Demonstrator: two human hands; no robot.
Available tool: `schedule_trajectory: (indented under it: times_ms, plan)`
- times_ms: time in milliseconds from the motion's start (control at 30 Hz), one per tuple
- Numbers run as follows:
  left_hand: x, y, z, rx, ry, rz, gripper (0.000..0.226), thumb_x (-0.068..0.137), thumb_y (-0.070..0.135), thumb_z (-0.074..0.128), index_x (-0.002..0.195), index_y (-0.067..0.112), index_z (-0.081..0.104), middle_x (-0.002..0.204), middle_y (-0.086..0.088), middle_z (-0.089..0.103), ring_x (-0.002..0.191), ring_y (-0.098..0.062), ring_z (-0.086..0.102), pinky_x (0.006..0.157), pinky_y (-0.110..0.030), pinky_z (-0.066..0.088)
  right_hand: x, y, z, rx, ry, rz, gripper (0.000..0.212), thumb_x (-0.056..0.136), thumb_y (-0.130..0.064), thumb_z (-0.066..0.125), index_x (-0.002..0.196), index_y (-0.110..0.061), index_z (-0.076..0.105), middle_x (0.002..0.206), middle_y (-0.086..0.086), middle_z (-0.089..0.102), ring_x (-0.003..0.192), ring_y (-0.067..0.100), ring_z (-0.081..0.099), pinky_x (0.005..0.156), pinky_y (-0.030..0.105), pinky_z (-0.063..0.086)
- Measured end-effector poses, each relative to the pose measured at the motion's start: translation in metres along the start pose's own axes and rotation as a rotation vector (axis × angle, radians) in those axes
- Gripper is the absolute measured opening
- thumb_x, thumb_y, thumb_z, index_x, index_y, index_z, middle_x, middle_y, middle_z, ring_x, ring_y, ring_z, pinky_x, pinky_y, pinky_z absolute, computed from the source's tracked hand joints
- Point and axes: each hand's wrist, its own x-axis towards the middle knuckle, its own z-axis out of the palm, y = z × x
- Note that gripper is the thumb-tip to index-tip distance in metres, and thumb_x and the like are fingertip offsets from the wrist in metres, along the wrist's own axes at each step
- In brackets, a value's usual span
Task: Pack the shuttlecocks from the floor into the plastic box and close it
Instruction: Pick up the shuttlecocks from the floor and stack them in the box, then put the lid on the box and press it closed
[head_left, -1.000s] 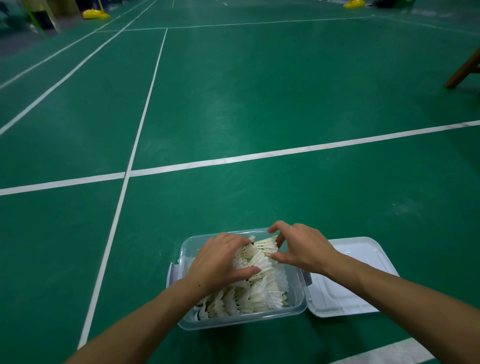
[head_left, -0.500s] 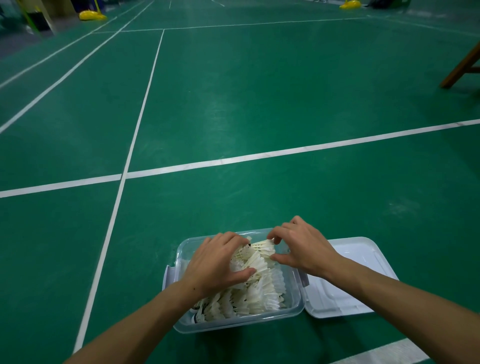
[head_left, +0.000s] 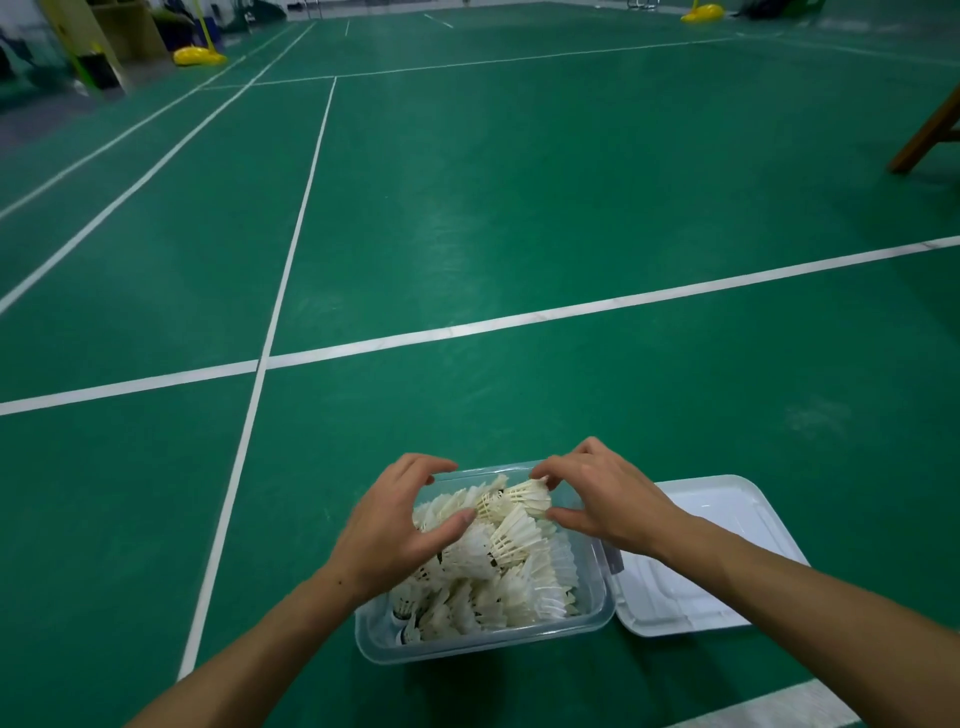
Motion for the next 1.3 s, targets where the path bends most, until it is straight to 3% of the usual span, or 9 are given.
schedule_trajectory:
  times_ms: [200,400,733,967,1100,1167,1300]
  plan:
    - [-0.014,0.003,-0.019,-0.040,0.039,-0.038,0.066,0.086,0.081,0.051,0.133,0.036,0.058,0.125,0.029,0.056,0.114,0.009,0.053,0.091,-0.023,0.048,-0.028,0.009,-0.016,0.102,0.090,0.029,0.055,0.093,-0.058,0.069,0.142,-0.038,0.054,0.120,-0.027,0.065,0.116,0.003,0.048,0.092,0.029,0.051]
    - [-0.009,0.023,-0.005,-0.138,0.061,-0.038,0.063,0.086,0.083,0.050,0.130,0.039,0.059,0.125,0.029,0.059,0.114,0.006,0.056,0.092,-0.032,0.053,-0.065,0.017,-0.025,0.258,0.201,0.042,0.047,0.092,-0.063,0.066,0.132,-0.038,0.059,0.113,-0.029,0.066,0.115,-0.002,0.053,0.093,0.025,0.050]
    - [0.019,0.094,0.056,-0.154,-0.071,0.117,0.060,0.087,0.079,0.051,0.129,0.038,0.061,0.124,0.023,0.062,0.112,0.004,0.056,0.096,-0.032,0.052,-0.122,0.111,-0.019,0.268,0.238,0.380,0.048,0.088,-0.067,0.062,0.126,-0.038,0.061,0.111,-0.026,0.069,0.109,0.001,0.060,0.093,0.036,0.055]
    - [0.038,0.122,0.085,-0.087,-0.138,0.194,0.062,0.091,0.080,0.048,0.131,0.035,0.060,0.125,0.021,0.062,0.113,0.000,0.055,0.099,-0.035,0.051,-0.153,0.193,0.008,0.205,0.164,0.674,0.045,0.093,-0.047,0.074,0.129,-0.021,0.065,0.124,-0.005,0.069,0.107,0.014,0.064,0.096,0.038,0.056]
    - [0.045,0.133,0.097,-0.074,-0.169,0.227,0.061,0.091,0.080,0.047,0.130,0.035,0.060,0.124,0.022,0.062,0.112,-0.002,0.056,0.098,-0.036,0.050,-0.160,0.212,0.028,0.133,0.089,0.760,0.046,0.096,-0.038,0.073,0.137,-0.021,0.060,0.134,-0.001,0.060,0.113,0.015,0.061,0.103,0.042,0.054]
    - [0.046,0.137,0.102,-0.071,-0.179,0.245,0.059,0.091,0.078,0.047,0.129,0.035,0.060,0.123,0.023,0.062,0.111,-0.002,0.055,0.097,-0.034,0.050,-0.162,0.219,0.038,0.112,0.045,0.782,0.047,0.097,-0.031,0.072,0.140,-0.022,0.057,0.134,0.001,0.059,0.109,0.015,0.062,0.099,0.040,0.055]
    - [0.047,0.142,0.107,-0.061,-0.179,0.267,0.052,0.092,0.072,0.051,0.127,0.036,0.060,0.120,0.025,0.061,0.111,-0.001,0.055,0.097,-0.035,0.050,-0.164,0.225,0.056,0.126,-0.002,0.813,0.054,0.097,-0.014,0.066,0.147,-0.026,0.049,0.125,0.001,0.063,0.092,0.015,0.065,0.079,0.038,0.061]
